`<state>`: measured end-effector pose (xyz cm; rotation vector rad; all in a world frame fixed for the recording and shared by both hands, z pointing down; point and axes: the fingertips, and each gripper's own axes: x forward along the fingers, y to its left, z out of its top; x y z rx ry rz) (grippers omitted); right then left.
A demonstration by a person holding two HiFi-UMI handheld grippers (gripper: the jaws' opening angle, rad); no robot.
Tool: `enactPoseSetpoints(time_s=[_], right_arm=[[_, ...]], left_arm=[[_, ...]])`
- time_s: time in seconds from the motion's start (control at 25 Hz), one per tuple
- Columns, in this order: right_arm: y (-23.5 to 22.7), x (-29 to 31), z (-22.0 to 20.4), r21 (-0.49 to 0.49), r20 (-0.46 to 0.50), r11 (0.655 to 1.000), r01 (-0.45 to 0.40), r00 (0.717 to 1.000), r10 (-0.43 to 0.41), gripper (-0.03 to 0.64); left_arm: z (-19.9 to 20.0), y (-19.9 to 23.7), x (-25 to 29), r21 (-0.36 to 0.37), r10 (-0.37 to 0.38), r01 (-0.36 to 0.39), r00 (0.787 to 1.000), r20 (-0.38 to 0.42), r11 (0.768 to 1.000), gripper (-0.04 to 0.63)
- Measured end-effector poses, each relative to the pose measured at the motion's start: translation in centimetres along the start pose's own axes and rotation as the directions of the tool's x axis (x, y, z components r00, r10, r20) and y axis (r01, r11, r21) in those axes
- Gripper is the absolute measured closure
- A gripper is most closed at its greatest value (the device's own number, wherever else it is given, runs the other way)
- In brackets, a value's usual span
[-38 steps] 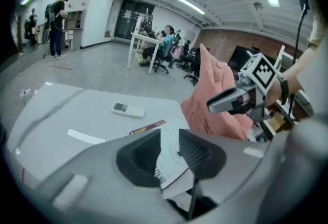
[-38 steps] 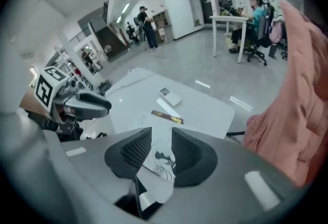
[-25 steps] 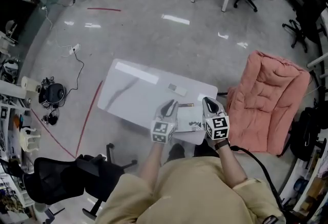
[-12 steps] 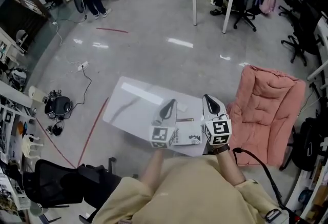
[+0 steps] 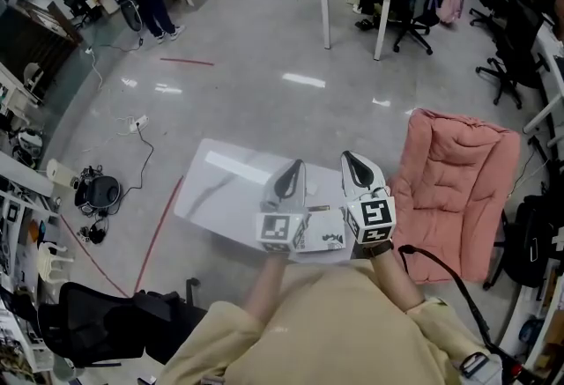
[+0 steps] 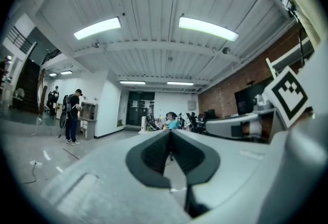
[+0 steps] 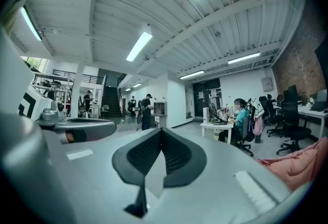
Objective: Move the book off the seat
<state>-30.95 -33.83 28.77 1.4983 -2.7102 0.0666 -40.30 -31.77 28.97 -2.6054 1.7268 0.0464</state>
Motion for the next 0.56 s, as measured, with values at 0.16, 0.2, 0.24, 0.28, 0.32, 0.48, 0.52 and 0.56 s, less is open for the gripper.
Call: enactPoseSetpoints(time_s=[0.16, 0.2, 0.24, 0.28, 0.32, 0.48, 0.52, 0.56], right_arm=[[0.5, 0.0, -0.1, -0.007, -0.006, 1.000, -0.006, 1.000, 0.006, 0.612], [0.5, -0.1, -0.2, -0.008, -0.010, 1.000, -0.005, 1.000, 0.005, 0.612], [0.5, -0.1, -0.5, -0.007, -0.014, 1.000, -0.005, 1.000, 0.005, 0.612], [0.6, -0.2, -0.7, -0.007, -0.019, 1.000, -0.004, 1.000, 0.004, 0.612], [0.7, -0.2, -0.9, -0.007, -0.023, 1.000, -0.004, 1.000, 0.004, 0.612], [1.2, 0.3, -1.2, -0.006, -0.036, 1.000, -0.005, 0.999, 0.004, 0.612], [1.3, 0.4, -1.4, -0.007, -0.041, 1.000, -0.005, 0.999, 0.005, 0.612], [1.4, 0.6, -1.7, -0.007, -0.045, 1.000, -0.005, 0.999, 0.005, 0.612]], left_arm=[[-0.4, 0.2, -0.2, -0.013, -0.004, 0.004, 1.000, -0.012, 1.000, 0.594], [-0.7, 0.1, -0.3, -0.019, -0.006, 0.006, 1.000, -0.017, 1.000, 0.594], [-1.0, 0.1, -0.3, -0.028, -0.008, 0.008, 1.000, -0.024, 1.000, 0.594], [-1.3, 0.2, -0.4, -0.042, -0.010, 0.009, 0.999, -0.033, 0.999, 0.594], [-1.5, 0.3, -0.5, -0.057, -0.012, 0.010, 0.999, -0.040, 0.998, 0.594], [-1.7, 1.1, -0.7, -0.077, -0.015, 0.012, 0.999, -0.041, 0.997, 0.594], [-1.7, 1.2, -0.7, -0.075, -0.016, 0.013, 0.999, -0.042, 0.997, 0.594], [-1.8, 1.4, -0.7, -0.072, -0.017, 0.014, 0.999, -0.044, 0.997, 0.594]])
